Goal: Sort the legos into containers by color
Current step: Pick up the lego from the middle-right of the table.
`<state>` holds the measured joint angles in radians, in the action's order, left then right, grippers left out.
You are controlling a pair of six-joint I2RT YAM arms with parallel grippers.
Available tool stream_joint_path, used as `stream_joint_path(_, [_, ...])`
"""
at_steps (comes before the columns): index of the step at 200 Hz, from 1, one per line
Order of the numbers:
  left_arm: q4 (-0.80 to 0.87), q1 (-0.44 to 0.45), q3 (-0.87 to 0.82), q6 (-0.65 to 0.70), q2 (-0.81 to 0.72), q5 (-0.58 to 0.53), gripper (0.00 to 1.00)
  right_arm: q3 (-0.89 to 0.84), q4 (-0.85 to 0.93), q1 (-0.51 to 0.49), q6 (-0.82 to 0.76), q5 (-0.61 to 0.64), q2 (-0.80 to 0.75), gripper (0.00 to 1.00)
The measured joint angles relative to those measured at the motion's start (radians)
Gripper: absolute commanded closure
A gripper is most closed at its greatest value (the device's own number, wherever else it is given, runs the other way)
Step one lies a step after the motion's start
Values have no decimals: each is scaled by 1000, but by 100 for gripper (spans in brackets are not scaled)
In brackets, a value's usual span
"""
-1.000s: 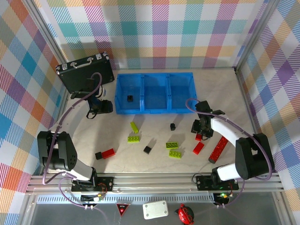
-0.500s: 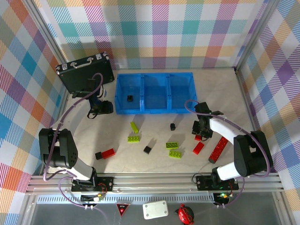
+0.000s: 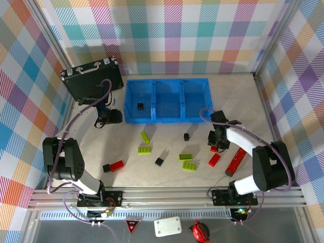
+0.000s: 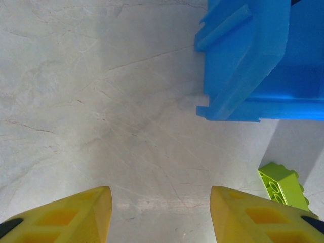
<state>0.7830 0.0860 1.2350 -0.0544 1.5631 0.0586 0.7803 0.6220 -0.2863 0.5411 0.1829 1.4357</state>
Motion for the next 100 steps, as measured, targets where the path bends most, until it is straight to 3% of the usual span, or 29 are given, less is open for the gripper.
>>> stream_joint_path(100, [0, 0, 0, 0, 0, 0, 46, 191, 117, 0, -84, -13, -52, 66])
